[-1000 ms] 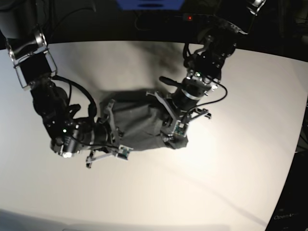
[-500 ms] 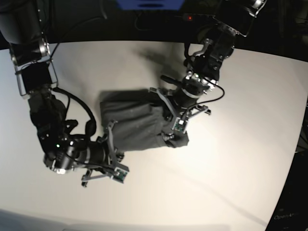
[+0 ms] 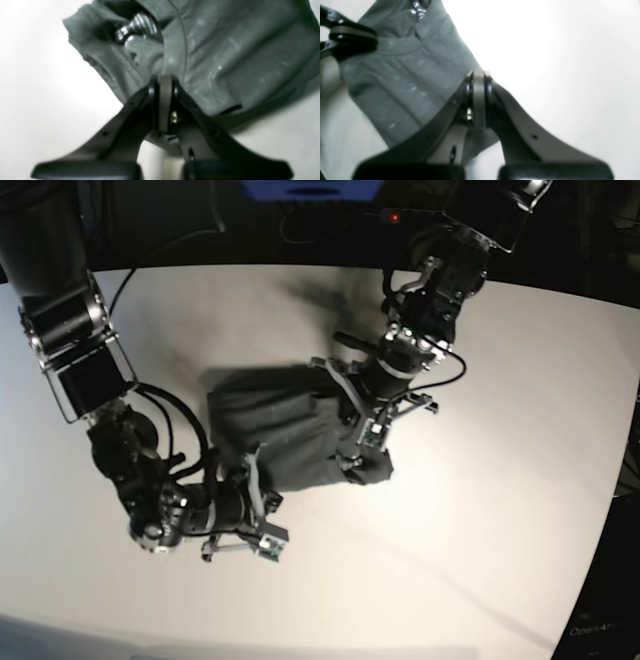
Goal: Fold the T-shirt properly
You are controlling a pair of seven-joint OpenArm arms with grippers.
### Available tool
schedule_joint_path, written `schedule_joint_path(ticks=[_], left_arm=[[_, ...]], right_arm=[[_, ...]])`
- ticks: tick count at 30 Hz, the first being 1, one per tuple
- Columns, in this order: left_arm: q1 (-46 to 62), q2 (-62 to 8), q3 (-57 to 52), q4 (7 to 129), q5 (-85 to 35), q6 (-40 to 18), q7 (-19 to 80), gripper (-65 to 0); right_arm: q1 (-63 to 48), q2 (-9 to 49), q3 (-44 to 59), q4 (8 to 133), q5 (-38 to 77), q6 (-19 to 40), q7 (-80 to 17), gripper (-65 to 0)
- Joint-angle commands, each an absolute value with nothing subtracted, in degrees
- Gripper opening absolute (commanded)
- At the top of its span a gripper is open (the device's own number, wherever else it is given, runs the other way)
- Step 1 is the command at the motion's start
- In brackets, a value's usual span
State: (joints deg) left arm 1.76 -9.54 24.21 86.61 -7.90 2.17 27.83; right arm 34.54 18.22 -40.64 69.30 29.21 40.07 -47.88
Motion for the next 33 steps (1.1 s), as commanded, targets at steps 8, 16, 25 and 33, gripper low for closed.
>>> schedule_joint_path(ticks=[8,16,25,33], left_arm=[[1.19,-9.89,23.96,87.25,-7.96,2.24,27.21,-63.2],[0.31,-9.54,23.78,87.25,-4.18,2.24,27.65,-63.2],[-6.64,-7.60,24.13,77.23,-1.19,1.98,26.59,-63.2],[-15.60,-4.88,24.31,66.07,-1.19,1.80,21.49,-63.2]], right_arm=[[38.37,17.80,-40.22,58.15,29.76,40.00,-37.93,-64.9],[37.41,17.98,-44.44,48.40,29.76,40.00,-28.44,-64.9],[33.10,21.32,-44.88,44.79,29.76,40.00,-24.84,-64.9],[29.85,25.71,-44.88,44.79,29.76,40.00,-24.75,-64.9]])
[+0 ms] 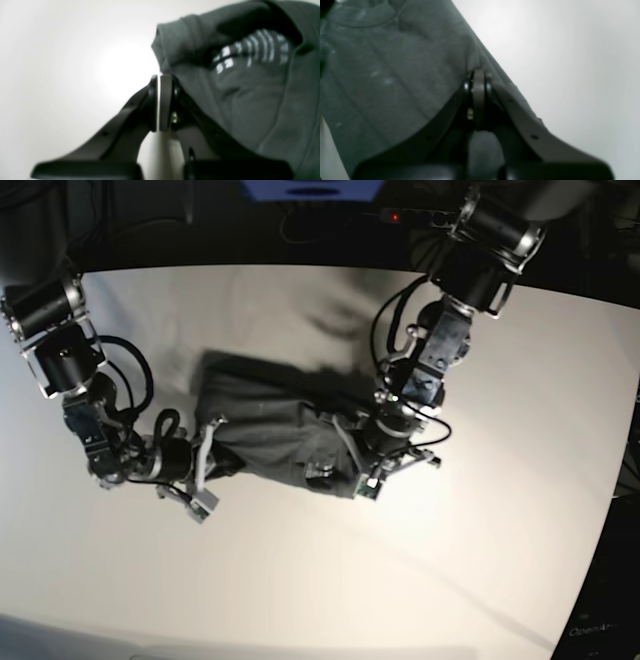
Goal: Fold the T-shirt properly
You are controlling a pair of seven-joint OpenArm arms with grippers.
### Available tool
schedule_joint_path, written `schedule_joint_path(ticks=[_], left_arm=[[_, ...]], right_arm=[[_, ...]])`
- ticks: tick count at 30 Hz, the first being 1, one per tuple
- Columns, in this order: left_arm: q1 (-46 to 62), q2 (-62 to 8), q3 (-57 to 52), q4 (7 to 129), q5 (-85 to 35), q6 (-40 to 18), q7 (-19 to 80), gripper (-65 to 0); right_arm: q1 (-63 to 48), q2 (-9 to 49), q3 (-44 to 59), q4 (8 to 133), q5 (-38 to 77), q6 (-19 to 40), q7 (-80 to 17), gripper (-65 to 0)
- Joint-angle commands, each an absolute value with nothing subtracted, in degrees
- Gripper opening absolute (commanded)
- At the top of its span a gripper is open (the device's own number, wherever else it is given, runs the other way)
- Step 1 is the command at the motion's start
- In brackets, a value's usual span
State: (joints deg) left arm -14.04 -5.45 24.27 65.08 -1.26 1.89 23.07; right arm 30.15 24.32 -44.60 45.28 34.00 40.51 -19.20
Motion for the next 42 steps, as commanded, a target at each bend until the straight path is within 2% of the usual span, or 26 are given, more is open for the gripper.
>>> schedule_joint_path(ticks=[1,6,11,15,22,27,31,36,42], left_arm=[[-16.57,-4.35,24.48,64.75,-1.19,1.80,20.88,-63.2],[-20.70,-0.92,28.26,58.68,-1.19,1.80,18.15,-63.2],[-21.58,0.84,28.35,60.79,-1.19,1.80,19.21,-63.2],[-19.30,-2.42,28.18,70.29,-1.63,1.80,25.80,-63.2],[-12.09,-9.45,26.86,96.40,-3.21,1.80,39.69,-63.2],[-5.05,-11.65,27.03,107.03,-7.96,1.80,44.09,-63.2],[-1.10,-11.38,27.03,105.45,-8.40,1.80,43.21,-63.2],[1.63,-10.68,27.12,100.18,-8.13,1.80,35.65,-63.2],[1.36,-7.34,27.12,91.03,-8.04,1.80,27.82,-63.2]], right_arm=[[29.49,26.07,-44.88,44.88,29.76,40.00,-24.75,-64.9],[27.65,28.18,-44.70,44.97,29.76,40.00,-24.66,-64.9],[27.56,30.02,-44.62,44.97,29.76,40.00,-24.22,-64.9],[28.00,31.60,-44.62,45.85,29.85,40.00,-23.16,-64.9],[28.09,32.66,-43.21,47.69,29.85,40.00,-23.34,-64.9],[28.00,33.45,-38.99,50.86,29.85,40.00,-25.27,-64.9],[28.09,33.89,-37.49,55.43,29.85,40.00,-27.47,-64.9],[28.09,34.77,-36.26,60.79,29.85,40.00,-29.76,-64.9],[27.56,35.65,-29.41,64.04,29.85,40.00,-32.31,-64.9]])
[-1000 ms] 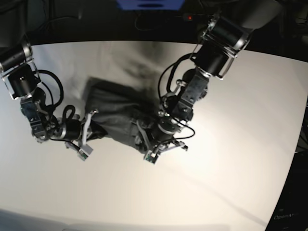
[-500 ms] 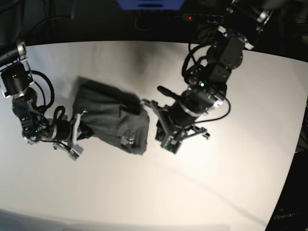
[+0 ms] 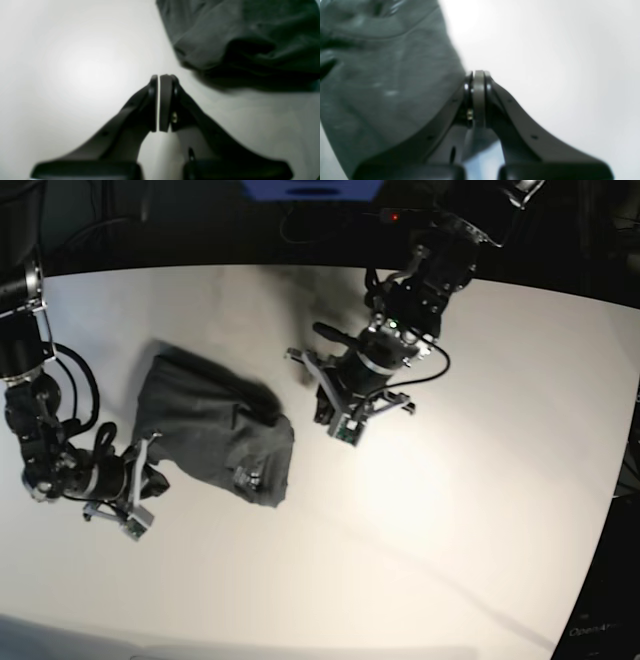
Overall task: Fold the T-shirt properly
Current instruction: 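Open both grippers and lift them off the folded shirt, then lower both grippers onto the folded shirt's edges to grasp again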
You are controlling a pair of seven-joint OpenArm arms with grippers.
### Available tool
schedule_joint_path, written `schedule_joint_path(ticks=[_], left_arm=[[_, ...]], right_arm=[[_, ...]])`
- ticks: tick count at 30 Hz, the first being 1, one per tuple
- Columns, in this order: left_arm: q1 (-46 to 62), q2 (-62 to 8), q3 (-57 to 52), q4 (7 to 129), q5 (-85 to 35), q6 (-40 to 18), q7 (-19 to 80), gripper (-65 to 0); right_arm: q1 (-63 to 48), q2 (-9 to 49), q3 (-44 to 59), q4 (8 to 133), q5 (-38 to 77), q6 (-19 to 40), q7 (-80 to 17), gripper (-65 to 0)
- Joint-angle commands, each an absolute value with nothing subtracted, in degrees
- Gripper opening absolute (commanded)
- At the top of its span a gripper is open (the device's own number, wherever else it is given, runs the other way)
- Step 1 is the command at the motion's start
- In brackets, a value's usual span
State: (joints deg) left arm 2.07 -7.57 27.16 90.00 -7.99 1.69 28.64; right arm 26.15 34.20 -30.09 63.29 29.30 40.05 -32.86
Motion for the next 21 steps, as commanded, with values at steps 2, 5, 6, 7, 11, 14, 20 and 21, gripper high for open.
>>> schedule_joint_path(ticks=[2,5,6,7,11,14,20,21], left_arm=[[1.19,-6.29,27.12,88.22,-8.22,1.80,24.84,-63.2],[-0.48,-3.12,27.38,84.53,-8.04,1.80,23.87,-63.2],[-0.92,-2.77,28.18,83.47,-8.04,1.80,23.69,-63.2],[-1.45,-2.68,29.49,82.51,-8.04,1.80,23.60,-63.2],[-3.91,-2.24,32.92,79.08,-8.13,1.89,23.52,-63.2],[-5.49,-1.10,32.75,77.23,-8.04,1.89,23.52,-63.2],[-9.27,-1.01,32.92,71.87,-8.22,1.89,22.46,-63.2],[-9.80,-1.01,32.92,70.90,-8.31,1.89,21.58,-63.2]], right_arm=[[27.56,36.79,-28.88,64.04,29.85,40.00,-32.57,-64.9],[26.95,38.46,-28.88,64.13,29.85,40.00,-32.66,-64.9],[26.42,38.90,-28.88,64.66,29.85,40.00,-32.66,-64.9],[25.98,39.52,-28.79,65.54,29.85,40.00,-32.66,-64.9],[22.02,42.15,-27.82,69.85,29.93,40.00,-32.66,-64.9],[18.68,42.24,-22.46,71.87,29.85,40.00,-34.42,-64.9],[13.76,42.24,-13.49,78.64,29.76,40.00,-37.58,-64.9],[13.41,42.24,-13.05,79.08,29.76,40.00,-37.76,-64.9]])
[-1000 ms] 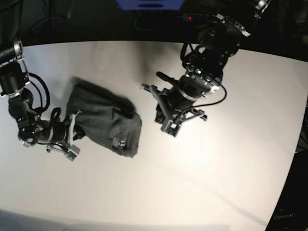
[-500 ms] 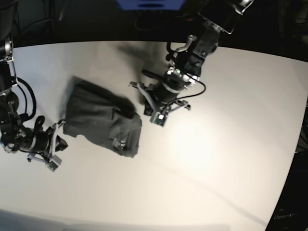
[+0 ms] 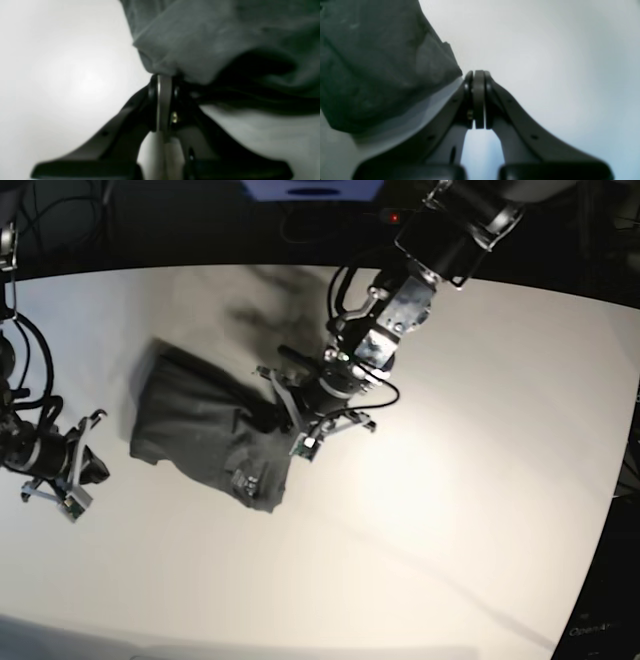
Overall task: Fold the T-shirt properly
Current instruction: 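Lower both grippers onto the folded shirt's edges to grasp again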
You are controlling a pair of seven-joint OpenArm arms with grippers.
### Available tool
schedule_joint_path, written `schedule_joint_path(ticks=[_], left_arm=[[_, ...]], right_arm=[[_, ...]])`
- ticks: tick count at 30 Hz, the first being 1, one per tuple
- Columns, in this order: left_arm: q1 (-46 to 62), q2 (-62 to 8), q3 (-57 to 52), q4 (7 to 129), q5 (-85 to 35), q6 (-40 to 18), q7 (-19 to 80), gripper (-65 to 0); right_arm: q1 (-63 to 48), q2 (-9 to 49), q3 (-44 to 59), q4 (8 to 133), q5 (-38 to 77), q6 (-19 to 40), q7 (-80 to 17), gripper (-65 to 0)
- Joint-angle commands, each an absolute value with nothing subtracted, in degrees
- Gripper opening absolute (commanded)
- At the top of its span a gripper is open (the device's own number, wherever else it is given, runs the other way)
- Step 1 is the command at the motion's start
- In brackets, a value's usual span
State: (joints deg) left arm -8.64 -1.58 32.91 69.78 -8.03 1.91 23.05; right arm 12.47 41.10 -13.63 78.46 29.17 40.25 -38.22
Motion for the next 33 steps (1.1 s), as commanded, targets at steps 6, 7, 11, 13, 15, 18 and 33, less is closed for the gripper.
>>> schedule_joint_path(ticks=[6,7,11,13,15,18,33], left_arm=[[-13.93,0.84,32.92,61.93,-8.04,1.89,17.45,-63.2],[-15.08,0.92,33.01,60.00,-8.04,1.89,16.22,-63.2],[-18.68,2.68,32.92,52.44,-8.57,1.89,11.74,-63.2],[-20.18,3.82,33.01,48.66,-8.40,1.80,9.63,-63.2],[-21.14,4.35,33.01,46.02,-8.22,1.80,7.78,-63.2],[-22.46,5.49,32.84,43.91,-8.13,1.80,6.99,-63.2],[-24.13,5.23,32.84,43.74,-8.13,1.80,6.90,-63.2]], right_arm=[[13.41,41.98,-13.32,79.25,28.00,40.00,-37.23,-64.9],[13.41,41.89,-13.23,79.25,26.59,40.00,-37.23,-64.9],[13.32,38.90,-12.88,79.25,19.65,40.00,-37.23,-64.9],[12.88,37.85,-12.79,79.25,16.22,40.00,-37.14,-64.9],[11.74,36.62,-12.70,79.25,13.23,40.00,-37.05,-64.9],[10.59,36.35,-12.62,78.11,12.18,40.00,-33.98,-64.9],[5.85,29.93,-12.62,70.20,12.44,40.00,-30.20,-64.9]])
